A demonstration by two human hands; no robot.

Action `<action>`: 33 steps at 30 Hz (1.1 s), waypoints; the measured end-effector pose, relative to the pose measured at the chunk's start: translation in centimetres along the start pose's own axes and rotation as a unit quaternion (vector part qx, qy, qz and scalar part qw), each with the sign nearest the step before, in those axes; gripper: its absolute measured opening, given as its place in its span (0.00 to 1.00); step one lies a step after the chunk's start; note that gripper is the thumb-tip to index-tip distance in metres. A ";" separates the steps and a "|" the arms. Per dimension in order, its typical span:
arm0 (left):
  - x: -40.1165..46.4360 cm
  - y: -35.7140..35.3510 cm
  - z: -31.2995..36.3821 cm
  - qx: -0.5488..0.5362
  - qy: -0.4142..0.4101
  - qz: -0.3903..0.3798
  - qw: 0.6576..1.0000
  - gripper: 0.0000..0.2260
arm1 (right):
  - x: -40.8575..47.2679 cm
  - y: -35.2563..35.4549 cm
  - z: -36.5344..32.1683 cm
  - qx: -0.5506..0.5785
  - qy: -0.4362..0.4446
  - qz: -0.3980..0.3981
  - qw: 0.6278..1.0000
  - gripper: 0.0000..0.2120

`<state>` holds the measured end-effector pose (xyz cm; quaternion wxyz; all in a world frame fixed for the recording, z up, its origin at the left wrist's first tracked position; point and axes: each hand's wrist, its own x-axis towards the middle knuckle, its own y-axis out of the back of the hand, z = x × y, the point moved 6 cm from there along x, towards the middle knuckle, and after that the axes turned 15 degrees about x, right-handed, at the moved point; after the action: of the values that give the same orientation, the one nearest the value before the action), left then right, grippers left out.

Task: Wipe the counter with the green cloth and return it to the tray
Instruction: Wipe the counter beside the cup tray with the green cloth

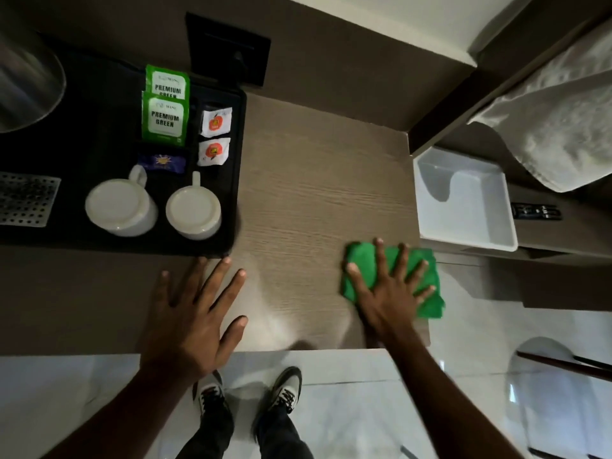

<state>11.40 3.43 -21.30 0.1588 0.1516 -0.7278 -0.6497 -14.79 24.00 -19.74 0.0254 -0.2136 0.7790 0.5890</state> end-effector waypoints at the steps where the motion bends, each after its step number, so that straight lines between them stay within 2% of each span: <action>1: 0.0 0.1 -0.1 -0.004 0.004 -0.001 1.000 0.32 | -0.6 -1.5 -3.5 -0.010 0.035 -0.011 0.999 0.41; 4: 0.2 0.3 -0.1 -0.005 0.000 -0.003 1.000 0.32 | -5.9 -5.2 -9.0 -0.050 0.200 -0.092 0.974 0.41; 6: 0.1 0.4 -0.1 -0.004 -0.001 0.002 1.000 0.31 | -7.9 -4.8 -6.3 -0.089 0.239 -0.113 0.960 0.41; 9: 0.1 0.4 -0.1 -0.011 -0.001 -0.003 1.000 0.31 | -3.3 -1.7 -2.2 -0.083 0.158 -0.078 0.981 0.42; 12: 0.2 0.3 0.0 -0.012 -0.005 -0.026 1.000 0.32 | 2.2 -1.7 -6.2 0.003 0.040 -0.021 0.999 0.42; 13: 0.1 0.4 0.0 -0.016 -0.006 -0.037 0.999 0.32 | 1.8 -2.7 -8.9 0.006 0.056 -0.026 0.998 0.42; 15: 0.3 0.5 0.0 -0.022 -0.003 -0.042 0.999 0.32 | -2.1 -5.3 -12.6 -0.018 0.180 -0.070 0.981 0.41; 17: 0.5 0.4 -0.1 -0.029 -0.007 -0.061 0.998 0.32 | -6.0 -6.1 -10.6 -0.064 0.278 -0.120 0.951 0.41; 19: 0.6 0.3 -0.2 -0.027 -0.004 -0.079 0.997 0.33 | -5.4 -3.8 -5.3 -0.094 0.252 -0.116 0.956 0.42; 21: 0.7 0.2 -0.3 -0.034 0.000 -0.116 0.993 0.32 | -0.2 -0.7 -1.9 -0.082 0.173 -0.070 0.979 0.42; 23: 0.7 -0.1 -0.2 -0.024 -0.003 -0.126 0.992 0.31 | 6.9 1.0 -3.5 -0.025 0.102 -0.014 0.994 0.42; 25: 0.8 -0.4 -0.3 -0.016 -0.002 -0.121 0.993 0.32 | 11.9 0.0 -9.2 0.023 0.073 -0.010 0.997 0.42; 27: 0.7 -0.2 0.0 -0.008 0.005 -0.098 0.995 0.32 | 12.0 -2.1 -15.3 -0.012 0.147 -0.017 0.989 0.42; 29: 0.5 0.0 0.0 -0.008 0.005 -0.090 0.996 0.31 | 6.3 -4.2 -16.4 -0.041 0.267 -0.062 0.961 0.41; 30: 0.5 -0.3 0.0 0.001 0.010 -0.081 0.997 0.31 | 2.7 -4.8 -14.0 -0.067 0.337 -0.072 0.936 0.42; 32: 1.0 -0.4 -0.2 0.020 0.012 -0.060 0.998 0.30 | -1.6 -3.0 -6.3 -0.074 0.341 -0.119 0.930 0.44; 33: 0.5 -0.7 0.1 0.040 0.003 -0.074 0.996 0.30 | -0.6 -1.8 -4.0 -0.087 0.332 -0.105 0.934 0.44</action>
<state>10.93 3.19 -21.96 0.1064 0.2131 -0.7396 -0.6295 -12.76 20.12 -19.95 -0.1915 -0.4784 0.6623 0.5439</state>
